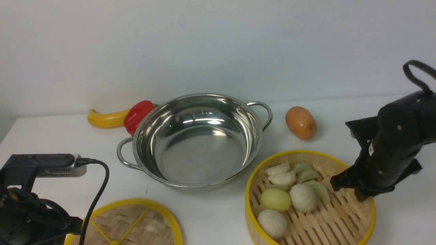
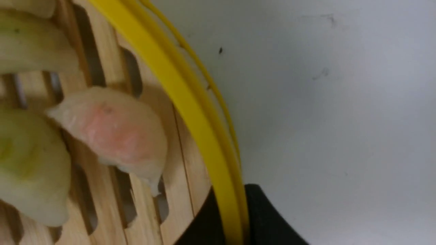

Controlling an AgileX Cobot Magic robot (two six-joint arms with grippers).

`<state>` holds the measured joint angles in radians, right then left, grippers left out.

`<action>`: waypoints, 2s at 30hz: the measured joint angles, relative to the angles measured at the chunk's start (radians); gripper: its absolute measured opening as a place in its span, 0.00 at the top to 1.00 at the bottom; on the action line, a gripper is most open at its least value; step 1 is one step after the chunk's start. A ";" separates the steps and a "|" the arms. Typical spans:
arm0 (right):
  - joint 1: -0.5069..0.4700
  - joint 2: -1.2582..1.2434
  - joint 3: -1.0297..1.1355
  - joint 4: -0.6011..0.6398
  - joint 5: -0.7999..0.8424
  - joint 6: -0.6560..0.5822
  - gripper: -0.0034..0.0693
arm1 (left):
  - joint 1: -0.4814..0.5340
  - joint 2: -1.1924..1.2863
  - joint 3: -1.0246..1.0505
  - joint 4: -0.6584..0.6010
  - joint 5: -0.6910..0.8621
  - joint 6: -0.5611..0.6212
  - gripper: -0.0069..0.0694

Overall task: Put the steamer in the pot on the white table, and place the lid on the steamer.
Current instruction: 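Reach for and grasp the rim of the bamboo steamer holding the buns with the right gripper, then place the bamboo steamer basket of food into the steel pot with the right gripper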

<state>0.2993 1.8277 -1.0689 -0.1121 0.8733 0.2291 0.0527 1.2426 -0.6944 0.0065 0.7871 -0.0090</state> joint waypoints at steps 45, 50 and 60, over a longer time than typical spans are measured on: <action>0.198 0.732 -1.453 0.183 0.395 -0.188 0.89 | 0.000 0.000 0.000 -0.141 -0.030 0.098 0.59; 0.198 0.755 -1.453 0.189 0.389 -0.193 0.89 | 0.000 0.002 0.000 -0.210 -0.037 0.171 0.59; 0.198 0.758 -1.454 0.219 0.378 -0.200 0.84 | 0.000 0.143 0.000 -0.417 -0.063 0.377 0.59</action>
<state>0.4969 2.5854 -2.5227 0.1071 1.2517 0.0294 0.0527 1.3856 -0.6944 -0.4105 0.7243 0.3684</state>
